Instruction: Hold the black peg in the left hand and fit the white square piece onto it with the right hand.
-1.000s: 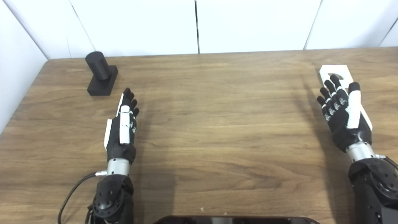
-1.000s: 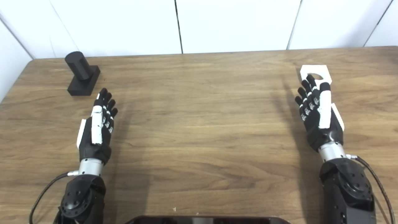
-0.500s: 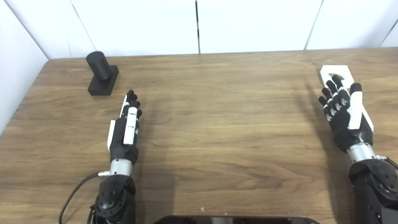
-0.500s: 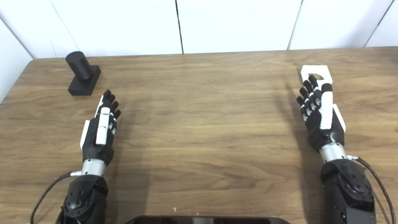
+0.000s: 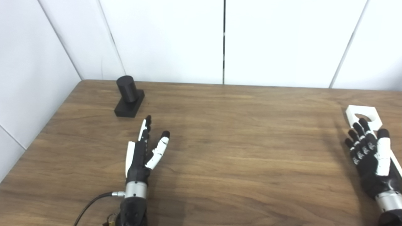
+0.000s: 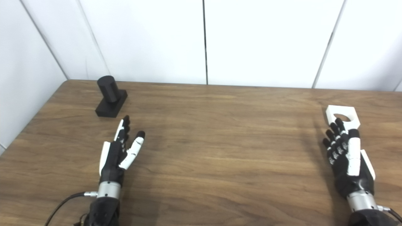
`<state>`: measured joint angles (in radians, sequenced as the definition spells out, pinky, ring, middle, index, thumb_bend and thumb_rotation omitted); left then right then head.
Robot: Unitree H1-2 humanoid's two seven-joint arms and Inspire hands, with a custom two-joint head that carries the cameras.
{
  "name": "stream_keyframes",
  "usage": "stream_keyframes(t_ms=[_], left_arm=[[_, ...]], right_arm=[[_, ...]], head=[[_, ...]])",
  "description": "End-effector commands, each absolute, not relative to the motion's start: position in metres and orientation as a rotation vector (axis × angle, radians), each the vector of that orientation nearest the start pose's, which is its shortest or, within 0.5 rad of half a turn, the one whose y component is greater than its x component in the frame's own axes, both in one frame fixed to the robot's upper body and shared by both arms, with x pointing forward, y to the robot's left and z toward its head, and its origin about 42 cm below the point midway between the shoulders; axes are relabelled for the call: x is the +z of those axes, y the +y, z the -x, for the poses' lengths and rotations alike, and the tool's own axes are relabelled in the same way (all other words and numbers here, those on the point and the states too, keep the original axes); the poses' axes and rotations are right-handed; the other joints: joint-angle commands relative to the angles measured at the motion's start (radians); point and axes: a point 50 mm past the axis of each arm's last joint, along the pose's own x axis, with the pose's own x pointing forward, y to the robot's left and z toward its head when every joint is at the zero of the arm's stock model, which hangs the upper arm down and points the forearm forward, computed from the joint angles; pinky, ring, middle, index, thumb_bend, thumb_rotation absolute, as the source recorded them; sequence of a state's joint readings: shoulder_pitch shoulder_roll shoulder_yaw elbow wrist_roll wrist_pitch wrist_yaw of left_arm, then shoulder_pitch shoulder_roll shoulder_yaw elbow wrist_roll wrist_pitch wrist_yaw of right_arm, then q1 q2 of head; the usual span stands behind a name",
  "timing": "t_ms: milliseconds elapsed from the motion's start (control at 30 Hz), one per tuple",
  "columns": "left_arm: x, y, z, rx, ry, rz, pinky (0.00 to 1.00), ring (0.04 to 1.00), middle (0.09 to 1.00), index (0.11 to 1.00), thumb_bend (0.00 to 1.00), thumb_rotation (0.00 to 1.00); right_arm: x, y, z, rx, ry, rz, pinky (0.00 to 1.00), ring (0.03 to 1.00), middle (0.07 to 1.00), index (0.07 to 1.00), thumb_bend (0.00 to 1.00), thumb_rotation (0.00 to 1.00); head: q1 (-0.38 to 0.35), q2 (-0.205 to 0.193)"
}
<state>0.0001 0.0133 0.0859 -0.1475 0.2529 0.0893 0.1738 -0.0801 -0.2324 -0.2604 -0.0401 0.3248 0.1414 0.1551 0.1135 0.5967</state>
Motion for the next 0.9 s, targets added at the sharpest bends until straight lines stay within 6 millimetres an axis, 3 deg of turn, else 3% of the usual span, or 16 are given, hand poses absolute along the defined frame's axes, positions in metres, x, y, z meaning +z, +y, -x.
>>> stream_keyframes(t_ms=[0,233,333,500,633,867], left_arm=[[0.157,0.253,-0.293,0.334,-0.145,-0.333,1.00,1.000,1.000,1.000,0.73,0.51],[0.171,0.260,-0.311,0.490,0.002,-0.489,0.86,0.975,1.000,1.000,0.87,0.45],[0.175,0.261,-0.320,0.530,0.051,-0.574,0.88,0.998,1.000,1.000,0.91,0.41],[0.182,0.260,-0.337,0.591,0.063,-0.703,0.99,1.000,1.000,1.000,0.90,0.34],[0.191,0.263,-0.356,0.646,0.096,-0.832,1.00,1.000,1.000,1.000,0.86,0.39],[0.208,0.274,-0.379,0.675,0.187,-0.908,1.00,1.000,1.000,1.000,0.91,0.31]], right_arm=[[0.161,-0.340,-0.311,-0.030,-0.128,-0.095,1.00,1.000,1.000,1.000,0.62,1.00],[0.164,-0.342,-0.312,-0.031,-0.135,-0.067,1.00,1.000,1.000,1.000,0.61,1.00],[0.167,-0.343,-0.313,-0.028,-0.137,-0.064,1.00,1.000,1.000,1.000,0.61,1.00],[0.169,-0.343,-0.314,-0.025,-0.136,-0.060,1.00,1.000,1.000,1.000,0.61,1.00],[0.169,-0.344,-0.315,-0.026,-0.135,-0.059,1.00,1.000,1.000,1.000,0.61,1.00],[0.169,-0.347,-0.314,-0.026,-0.125,-0.054,1.00,1.000,1.000,1.000,0.61,1.00]], head=[[0.003,0.000],[0.000,0.005],[0.006,0.008],[0.012,0.009],[0.022,0.012],[0.027,0.015]])
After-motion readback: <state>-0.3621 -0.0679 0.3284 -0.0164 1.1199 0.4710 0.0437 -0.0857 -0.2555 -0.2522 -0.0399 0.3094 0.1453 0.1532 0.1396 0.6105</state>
